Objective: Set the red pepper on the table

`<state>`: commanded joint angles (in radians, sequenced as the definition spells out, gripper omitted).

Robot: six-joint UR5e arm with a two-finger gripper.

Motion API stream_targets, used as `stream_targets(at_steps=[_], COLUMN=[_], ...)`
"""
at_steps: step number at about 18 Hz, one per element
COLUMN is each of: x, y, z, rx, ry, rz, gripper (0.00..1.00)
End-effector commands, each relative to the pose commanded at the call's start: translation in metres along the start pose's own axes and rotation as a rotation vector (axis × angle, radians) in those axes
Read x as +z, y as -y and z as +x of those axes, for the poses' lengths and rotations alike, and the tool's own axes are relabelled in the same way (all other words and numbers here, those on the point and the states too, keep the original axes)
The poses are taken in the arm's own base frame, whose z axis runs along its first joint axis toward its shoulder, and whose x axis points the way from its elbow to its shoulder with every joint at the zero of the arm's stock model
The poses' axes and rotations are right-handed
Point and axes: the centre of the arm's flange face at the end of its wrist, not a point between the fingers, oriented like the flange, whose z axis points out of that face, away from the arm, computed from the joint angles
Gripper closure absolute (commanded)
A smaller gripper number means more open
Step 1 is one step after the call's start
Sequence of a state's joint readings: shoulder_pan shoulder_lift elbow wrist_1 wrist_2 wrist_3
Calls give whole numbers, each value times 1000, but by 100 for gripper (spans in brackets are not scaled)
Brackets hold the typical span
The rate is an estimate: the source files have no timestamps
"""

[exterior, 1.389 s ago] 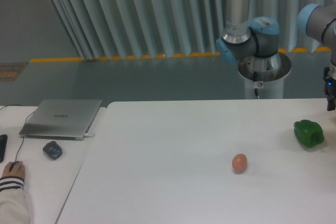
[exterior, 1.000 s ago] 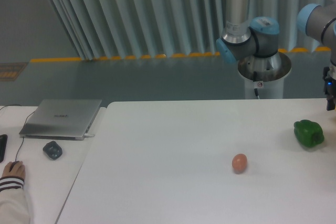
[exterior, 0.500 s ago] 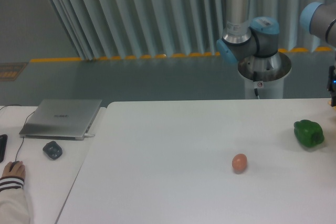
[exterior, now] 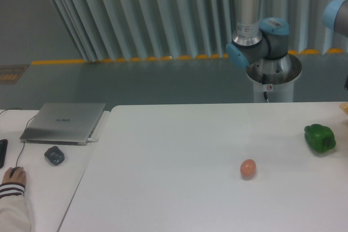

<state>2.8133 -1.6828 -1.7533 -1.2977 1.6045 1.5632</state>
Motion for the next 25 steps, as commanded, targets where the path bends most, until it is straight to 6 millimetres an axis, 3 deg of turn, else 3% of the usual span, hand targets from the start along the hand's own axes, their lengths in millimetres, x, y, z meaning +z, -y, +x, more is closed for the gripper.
stream_targets(at_steps=[3, 12, 17, 21, 25], x=[0, 27, 35, 57, 60], y=[-6, -63, -65, -72, -81], z=[2, -1, -2, -12, -16], rx=[-54, -229, -247, -257, -265], ry=[0, -58, -67, -61, -55], rz=[0, 54, 68, 69, 69], gripper=[0, 0, 0, 0, 0])
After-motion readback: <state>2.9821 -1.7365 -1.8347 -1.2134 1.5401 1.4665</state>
